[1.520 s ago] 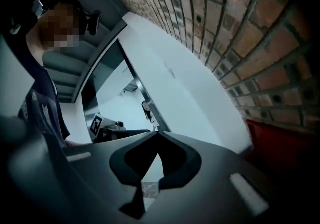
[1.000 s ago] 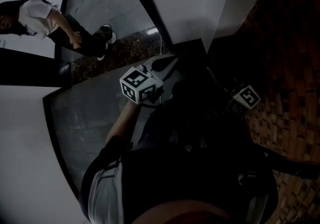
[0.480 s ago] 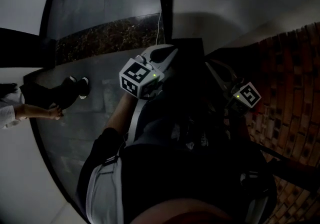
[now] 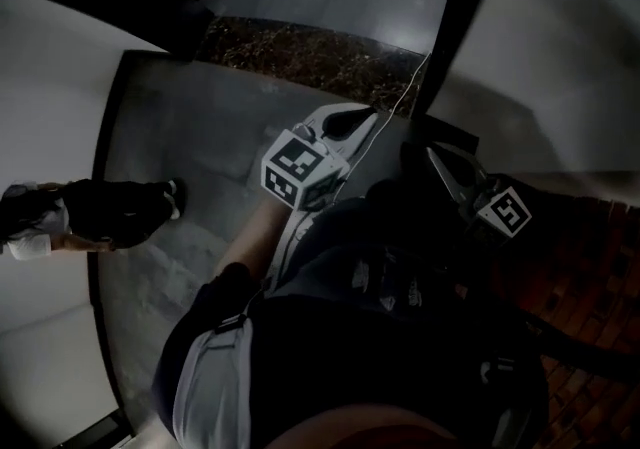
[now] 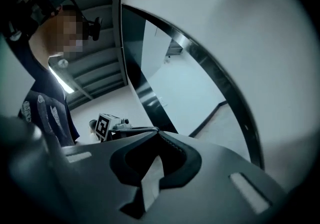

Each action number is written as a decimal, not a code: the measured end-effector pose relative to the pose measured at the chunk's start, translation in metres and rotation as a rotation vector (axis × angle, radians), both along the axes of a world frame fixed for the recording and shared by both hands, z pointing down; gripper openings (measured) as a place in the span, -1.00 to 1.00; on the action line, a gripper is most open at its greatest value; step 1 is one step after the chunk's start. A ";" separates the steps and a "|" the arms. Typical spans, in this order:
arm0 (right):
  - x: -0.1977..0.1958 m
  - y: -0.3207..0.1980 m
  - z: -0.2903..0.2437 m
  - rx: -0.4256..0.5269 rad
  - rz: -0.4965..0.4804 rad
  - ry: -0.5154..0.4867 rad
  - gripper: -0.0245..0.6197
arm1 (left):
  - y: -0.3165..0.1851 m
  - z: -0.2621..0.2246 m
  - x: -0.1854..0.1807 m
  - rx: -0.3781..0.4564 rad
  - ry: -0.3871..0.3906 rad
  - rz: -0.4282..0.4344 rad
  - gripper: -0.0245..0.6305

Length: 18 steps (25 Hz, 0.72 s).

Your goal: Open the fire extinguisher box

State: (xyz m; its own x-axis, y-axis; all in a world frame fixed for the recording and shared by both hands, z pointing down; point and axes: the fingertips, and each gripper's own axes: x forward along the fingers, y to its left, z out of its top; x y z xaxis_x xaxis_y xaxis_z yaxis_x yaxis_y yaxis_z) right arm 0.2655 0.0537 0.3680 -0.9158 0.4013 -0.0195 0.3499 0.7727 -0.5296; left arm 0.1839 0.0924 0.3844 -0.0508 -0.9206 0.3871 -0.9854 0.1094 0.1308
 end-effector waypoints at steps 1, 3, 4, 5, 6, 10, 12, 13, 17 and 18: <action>-0.007 0.002 -0.003 0.002 -0.029 -0.014 -0.92 | 0.010 -0.002 -0.006 0.002 -0.004 -0.045 -0.92; -0.021 0.006 -0.006 -0.018 -0.079 -0.049 -0.92 | 0.027 -0.004 -0.018 -0.013 -0.037 -0.148 -0.92; -0.022 0.008 -0.002 -0.037 -0.107 -0.058 -0.92 | 0.034 -0.003 -0.019 -0.022 -0.053 -0.194 -0.92; -0.020 0.011 0.004 -0.053 -0.137 -0.058 -0.92 | 0.039 -0.003 -0.015 -0.026 -0.065 -0.230 -0.92; -0.017 0.012 0.010 -0.063 -0.166 -0.053 -0.92 | 0.042 -0.002 -0.011 -0.027 -0.080 -0.257 -0.92; -0.028 0.037 0.010 -0.078 -0.285 -0.058 -0.92 | 0.071 -0.015 -0.015 -0.075 -0.204 -0.361 -0.92; -0.051 0.066 -0.007 -0.075 -0.351 -0.082 -0.92 | 0.107 -0.035 -0.034 -0.069 -0.241 -0.434 -0.92; -0.061 0.079 -0.016 -0.071 -0.376 -0.092 -0.92 | 0.123 -0.046 -0.042 -0.050 -0.242 -0.469 -0.92; -0.081 0.103 -0.032 -0.046 -0.435 -0.114 -0.92 | 0.151 -0.070 -0.061 0.031 -0.235 -0.549 -0.92; -0.085 0.104 -0.031 -0.034 -0.443 -0.118 -0.92 | 0.152 -0.071 -0.065 0.048 -0.235 -0.552 -0.92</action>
State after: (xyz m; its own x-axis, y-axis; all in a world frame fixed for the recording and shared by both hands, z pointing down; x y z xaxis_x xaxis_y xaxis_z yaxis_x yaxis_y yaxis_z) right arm 0.1804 0.1579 0.3369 -0.6468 0.7509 -0.1334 0.7020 0.5179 -0.4889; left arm 0.1194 0.2447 0.3131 -0.6052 -0.7502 0.2664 -0.7880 0.6121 -0.0665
